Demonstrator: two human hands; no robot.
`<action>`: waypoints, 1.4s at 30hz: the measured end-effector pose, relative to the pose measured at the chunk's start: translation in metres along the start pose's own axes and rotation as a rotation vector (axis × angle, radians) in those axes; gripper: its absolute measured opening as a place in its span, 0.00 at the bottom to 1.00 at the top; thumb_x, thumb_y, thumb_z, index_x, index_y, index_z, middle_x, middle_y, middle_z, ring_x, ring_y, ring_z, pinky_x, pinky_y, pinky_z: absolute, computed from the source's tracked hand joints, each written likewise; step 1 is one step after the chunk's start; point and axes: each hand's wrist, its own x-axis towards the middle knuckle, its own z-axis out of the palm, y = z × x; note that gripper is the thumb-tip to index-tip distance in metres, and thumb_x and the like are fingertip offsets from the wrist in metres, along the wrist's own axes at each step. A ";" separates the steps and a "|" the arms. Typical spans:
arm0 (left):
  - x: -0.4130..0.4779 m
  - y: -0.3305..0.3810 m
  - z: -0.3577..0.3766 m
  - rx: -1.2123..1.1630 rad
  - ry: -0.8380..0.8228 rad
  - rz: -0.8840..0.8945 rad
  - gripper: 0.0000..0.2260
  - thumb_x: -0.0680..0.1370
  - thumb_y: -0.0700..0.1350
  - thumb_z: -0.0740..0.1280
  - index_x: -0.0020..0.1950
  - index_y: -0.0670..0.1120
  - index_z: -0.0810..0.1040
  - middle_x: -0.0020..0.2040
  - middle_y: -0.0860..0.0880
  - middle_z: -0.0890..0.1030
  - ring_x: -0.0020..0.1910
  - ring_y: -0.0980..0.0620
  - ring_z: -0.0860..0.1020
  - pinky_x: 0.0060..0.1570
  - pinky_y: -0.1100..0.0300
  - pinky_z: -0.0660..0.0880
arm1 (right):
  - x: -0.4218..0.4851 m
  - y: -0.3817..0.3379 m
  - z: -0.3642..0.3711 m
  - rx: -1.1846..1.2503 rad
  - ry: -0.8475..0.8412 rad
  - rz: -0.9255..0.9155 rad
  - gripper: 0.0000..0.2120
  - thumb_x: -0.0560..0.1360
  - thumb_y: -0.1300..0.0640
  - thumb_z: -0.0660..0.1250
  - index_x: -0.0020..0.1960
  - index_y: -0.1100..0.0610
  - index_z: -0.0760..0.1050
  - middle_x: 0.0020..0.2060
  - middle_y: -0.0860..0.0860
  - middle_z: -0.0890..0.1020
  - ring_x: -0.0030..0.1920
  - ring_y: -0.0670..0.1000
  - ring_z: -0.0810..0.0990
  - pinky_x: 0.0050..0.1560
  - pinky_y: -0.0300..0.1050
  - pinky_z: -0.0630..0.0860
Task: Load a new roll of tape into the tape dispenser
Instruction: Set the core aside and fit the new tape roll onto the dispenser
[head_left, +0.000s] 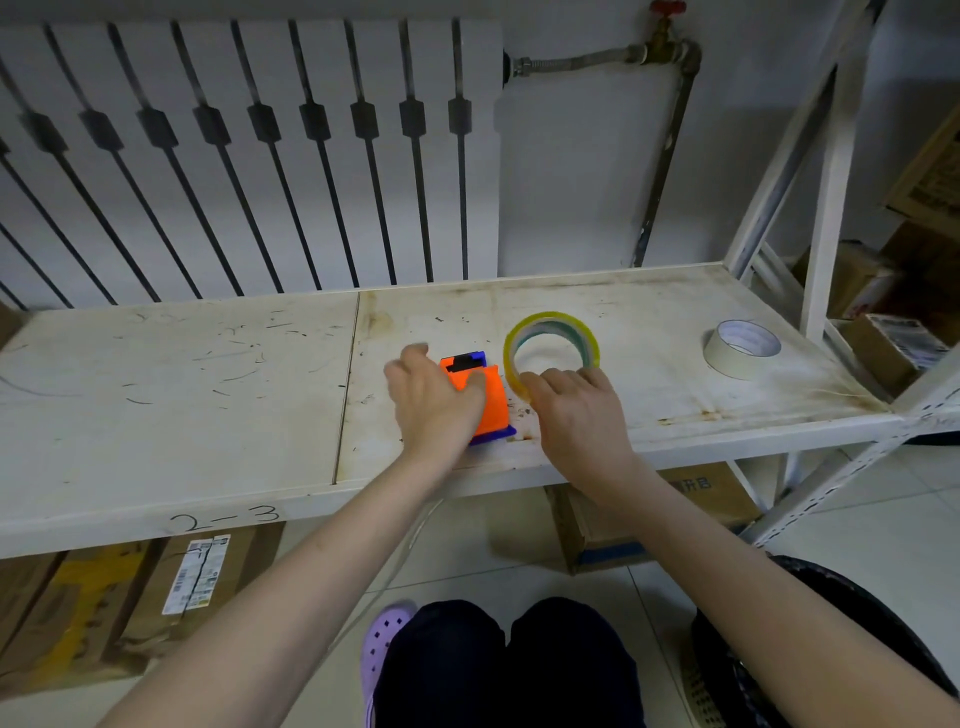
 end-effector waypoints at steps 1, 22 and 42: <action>-0.003 0.005 0.000 0.016 0.045 0.111 0.24 0.75 0.51 0.66 0.67 0.44 0.64 0.64 0.45 0.66 0.60 0.49 0.70 0.52 0.60 0.70 | -0.001 0.000 0.000 -0.010 0.040 0.000 0.12 0.67 0.66 0.71 0.50 0.58 0.79 0.33 0.51 0.82 0.32 0.52 0.80 0.45 0.47 0.74; 0.015 0.023 0.001 -0.139 -0.267 0.130 0.06 0.76 0.39 0.63 0.49 0.42 0.79 0.47 0.38 0.82 0.46 0.40 0.82 0.47 0.43 0.80 | 0.006 0.018 -0.041 1.593 -0.222 0.631 0.14 0.81 0.54 0.54 0.51 0.59 0.76 0.49 0.53 0.82 0.55 0.52 0.80 0.58 0.45 0.77; 0.005 -0.024 -0.006 -0.605 -0.374 -0.365 0.08 0.80 0.37 0.60 0.41 0.43 0.72 0.40 0.42 0.78 0.37 0.47 0.78 0.37 0.55 0.77 | 0.016 -0.011 -0.003 1.124 -0.248 0.678 0.14 0.81 0.53 0.55 0.46 0.62 0.73 0.38 0.54 0.76 0.39 0.49 0.74 0.40 0.43 0.71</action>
